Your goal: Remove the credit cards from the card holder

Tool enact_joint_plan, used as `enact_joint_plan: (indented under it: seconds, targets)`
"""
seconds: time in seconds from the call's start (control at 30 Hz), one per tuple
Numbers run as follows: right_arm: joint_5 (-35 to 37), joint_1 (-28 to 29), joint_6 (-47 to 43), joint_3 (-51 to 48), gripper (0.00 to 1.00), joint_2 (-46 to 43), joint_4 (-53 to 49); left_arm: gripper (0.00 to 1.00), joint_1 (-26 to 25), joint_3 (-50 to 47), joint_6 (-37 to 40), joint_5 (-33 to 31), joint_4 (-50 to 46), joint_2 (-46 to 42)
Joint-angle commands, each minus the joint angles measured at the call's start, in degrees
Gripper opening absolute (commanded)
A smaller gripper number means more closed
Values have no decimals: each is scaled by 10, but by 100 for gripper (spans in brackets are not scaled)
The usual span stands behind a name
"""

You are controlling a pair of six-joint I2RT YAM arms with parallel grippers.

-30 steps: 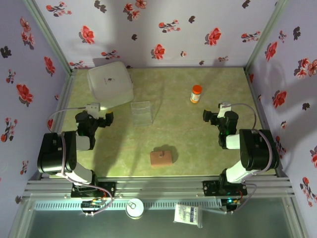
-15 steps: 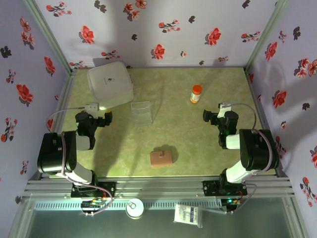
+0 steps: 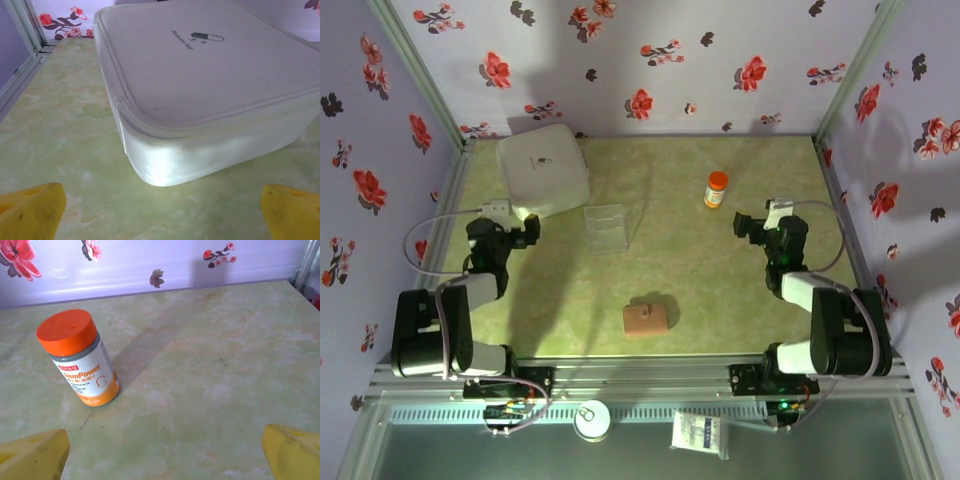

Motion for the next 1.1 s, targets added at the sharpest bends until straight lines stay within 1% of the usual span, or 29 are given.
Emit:
enact_joint_plan:
  seconds: [0.0, 0.13, 0.2, 0.33, 0.43, 0.53, 0.63, 0.77, 0.83, 0.93, 1.07]
  targets:
    - [21, 10, 5, 39, 99, -39, -117, 100, 2, 33, -30, -30, -104, -39]
    - [41, 32, 11, 71, 98, -78, -215, 100, -6, 63, -62, -66, -197, -74]
    - [49, 42, 18, 94, 96, -91, -270, 100, -8, 84, -83, -77, -240, -82]
    - [48, 63, 50, 132, 93, -102, -349, 100, -20, 123, -110, -66, -310, -92]
    - [42, 82, 83, 154, 89, -105, -384, 100, -30, 143, -136, -46, -341, -97]
    - [39, 105, 118, 172, 87, -104, -406, 100, -41, 157, -180, -15, -358, -98]
    - [28, 129, 153, 198, 85, -95, -437, 100, -50, 170, -234, 35, -366, -90]
    - [12, 159, 200, 231, 82, -73, -458, 100, -65, 178, -303, 96, -353, -64]
    - [-4, 173, 228, 239, 80, -61, -448, 99, -76, 179, -330, 126, -336, -44]
    - [-31, 196, 264, 252, 79, -33, -430, 98, -101, 184, -356, 146, -319, -13]
    - [-49, 233, 286, 278, 77, 13, -422, 97, -138, 189, -381, 153, -290, 26]
